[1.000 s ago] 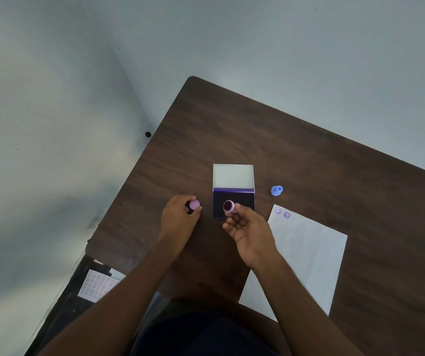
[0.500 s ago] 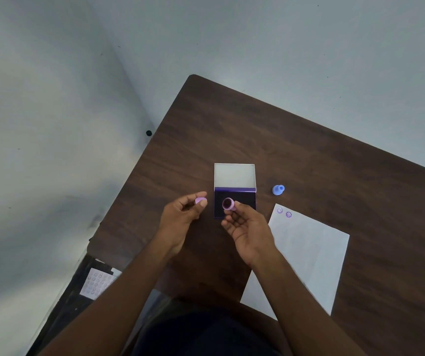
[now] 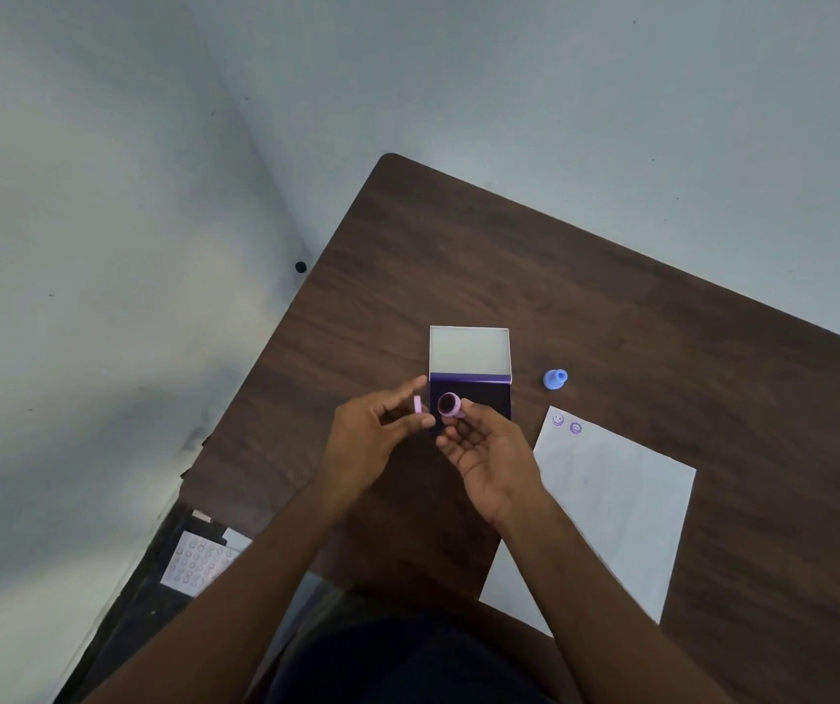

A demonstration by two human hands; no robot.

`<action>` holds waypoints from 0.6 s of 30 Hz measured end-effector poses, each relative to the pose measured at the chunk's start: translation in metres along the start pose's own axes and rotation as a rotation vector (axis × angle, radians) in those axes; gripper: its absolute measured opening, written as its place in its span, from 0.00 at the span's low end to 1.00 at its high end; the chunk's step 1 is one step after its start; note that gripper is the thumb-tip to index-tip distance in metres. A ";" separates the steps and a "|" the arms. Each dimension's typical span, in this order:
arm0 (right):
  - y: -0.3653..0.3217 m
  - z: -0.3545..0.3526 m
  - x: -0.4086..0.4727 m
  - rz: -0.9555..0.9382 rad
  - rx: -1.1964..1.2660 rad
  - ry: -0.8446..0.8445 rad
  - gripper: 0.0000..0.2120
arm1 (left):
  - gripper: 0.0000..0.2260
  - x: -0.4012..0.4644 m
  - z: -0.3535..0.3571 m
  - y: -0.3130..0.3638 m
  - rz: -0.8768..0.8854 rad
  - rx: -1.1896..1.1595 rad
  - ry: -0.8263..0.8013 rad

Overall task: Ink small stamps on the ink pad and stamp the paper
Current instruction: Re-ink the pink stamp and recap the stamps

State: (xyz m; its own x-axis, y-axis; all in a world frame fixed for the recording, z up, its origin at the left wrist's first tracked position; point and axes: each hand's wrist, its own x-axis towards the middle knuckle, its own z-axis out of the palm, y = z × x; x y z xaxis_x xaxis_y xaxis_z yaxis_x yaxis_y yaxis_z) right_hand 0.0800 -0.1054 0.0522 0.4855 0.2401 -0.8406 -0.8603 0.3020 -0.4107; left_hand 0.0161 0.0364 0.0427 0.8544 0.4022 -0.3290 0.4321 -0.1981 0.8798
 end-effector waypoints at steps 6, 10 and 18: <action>0.002 0.003 0.002 -0.009 -0.042 -0.011 0.10 | 0.17 0.001 0.003 0.005 0.020 0.065 0.058; 0.005 0.005 0.001 -0.016 -0.051 -0.021 0.10 | 0.18 0.000 0.003 0.004 0.018 0.093 0.010; 0.011 0.011 -0.001 -0.028 -0.063 -0.014 0.11 | 0.18 -0.001 0.000 0.005 0.022 0.075 0.018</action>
State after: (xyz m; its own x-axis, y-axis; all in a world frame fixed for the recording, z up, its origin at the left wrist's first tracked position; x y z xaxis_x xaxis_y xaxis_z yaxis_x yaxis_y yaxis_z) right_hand 0.0720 -0.0923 0.0526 0.5114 0.2454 -0.8236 -0.8541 0.2507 -0.4556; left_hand 0.0174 0.0349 0.0477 0.8589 0.4127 -0.3034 0.4345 -0.2733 0.8582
